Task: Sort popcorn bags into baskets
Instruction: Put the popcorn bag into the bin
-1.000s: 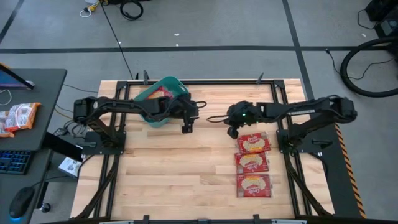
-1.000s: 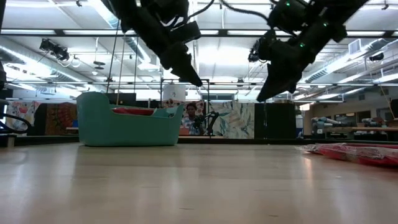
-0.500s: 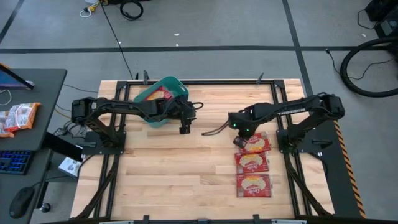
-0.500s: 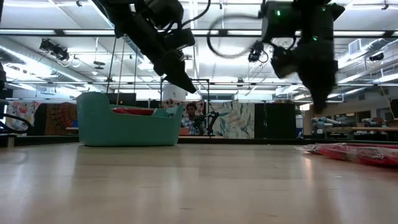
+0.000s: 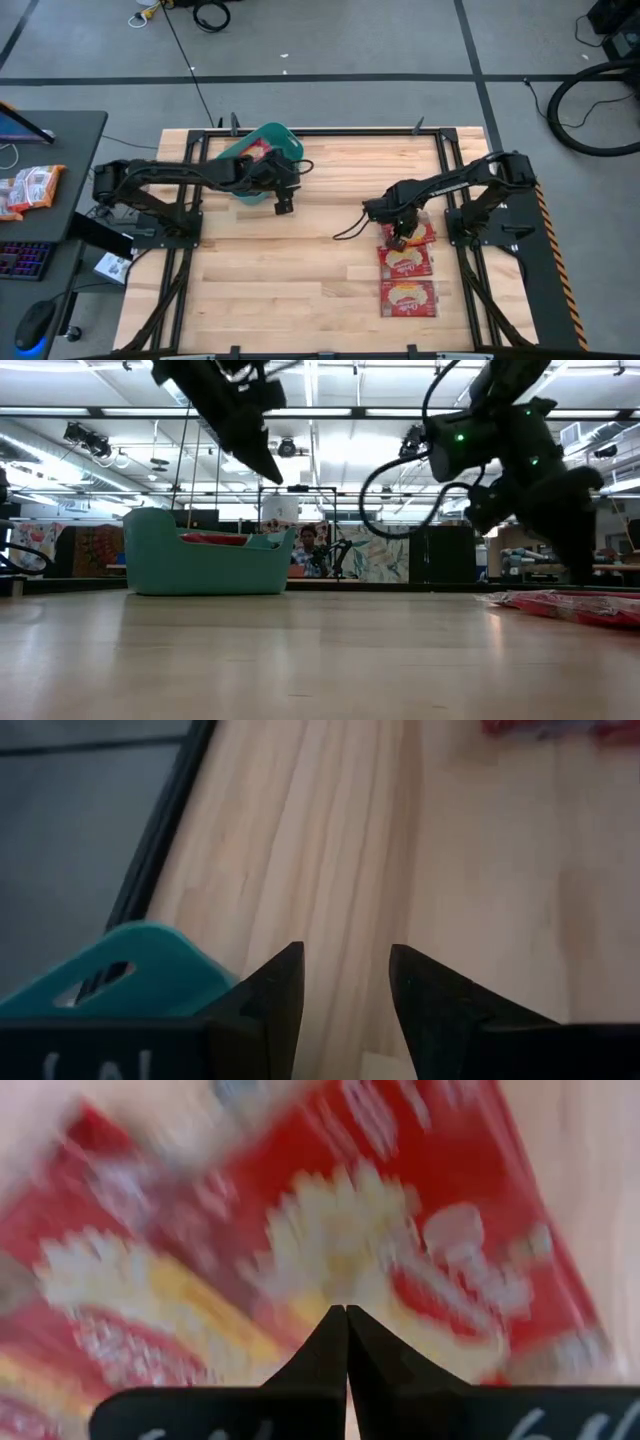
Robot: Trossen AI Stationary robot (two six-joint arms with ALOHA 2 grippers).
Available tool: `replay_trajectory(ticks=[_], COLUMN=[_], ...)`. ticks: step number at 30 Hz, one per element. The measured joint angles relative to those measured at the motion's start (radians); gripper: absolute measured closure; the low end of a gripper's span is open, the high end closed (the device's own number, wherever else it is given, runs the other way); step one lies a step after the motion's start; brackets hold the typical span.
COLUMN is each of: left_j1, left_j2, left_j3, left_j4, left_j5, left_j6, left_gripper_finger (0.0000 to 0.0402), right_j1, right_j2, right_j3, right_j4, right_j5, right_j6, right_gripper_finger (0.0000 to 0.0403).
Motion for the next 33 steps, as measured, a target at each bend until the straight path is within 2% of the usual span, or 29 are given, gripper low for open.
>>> replay_trajectory(ticks=[4, 8, 12, 16, 23, 25, 28, 33], left_j1=[-0.008, -0.012, -0.013, -0.012, -0.012, -0.013, -0.015, -0.042], left_j2=[-0.056, -0.069, -0.067, -0.066, -0.065, -0.06, -0.027, 0.072], left_j3=[0.0, 0.001, 0.001, 0.001, 0.001, 0.001, -0.017, -0.034], left_j4=[0.006, 0.012, 0.007, -0.017, -0.008, 0.003, 0.035, 0.126], left_j5=[-0.003, -0.004, -0.003, -0.003, 0.077, 0.079, 0.078, 0.077], left_j6=[-0.017, -0.017, -0.017, -0.017, -0.018, -0.04, -0.069, -0.065], left_gripper_finger=[0.0249, 0.0249, 0.0249, 0.0249, 0.0249, 0.0249, 0.0249, 0.0249], right_j1=[-0.019, -0.045, -0.066, -0.068, -0.065, -0.077, -0.125, -0.221], right_j2=[0.031, 0.074, 0.105, 0.073, -0.047, -0.093, -0.167, -0.294], right_j3=[0.005, 0.045, 0.103, 0.164, 0.163, 0.138, 0.067, -0.075], right_j4=[0.176, 0.48, 0.664, 0.587, 0.409, 0.423, 0.501, 0.744], right_j5=[0.015, 0.006, -0.004, 0.021, 0.245, 0.3, 0.313, 0.321], right_j6=[-0.065, -0.18, -0.29, -0.358, -0.391, -0.417, -0.427, -0.432], right_gripper_finger=[0.0398, 0.0397, 0.0396, 0.0396, 0.0395, 0.0395, 0.0395, 0.0396])
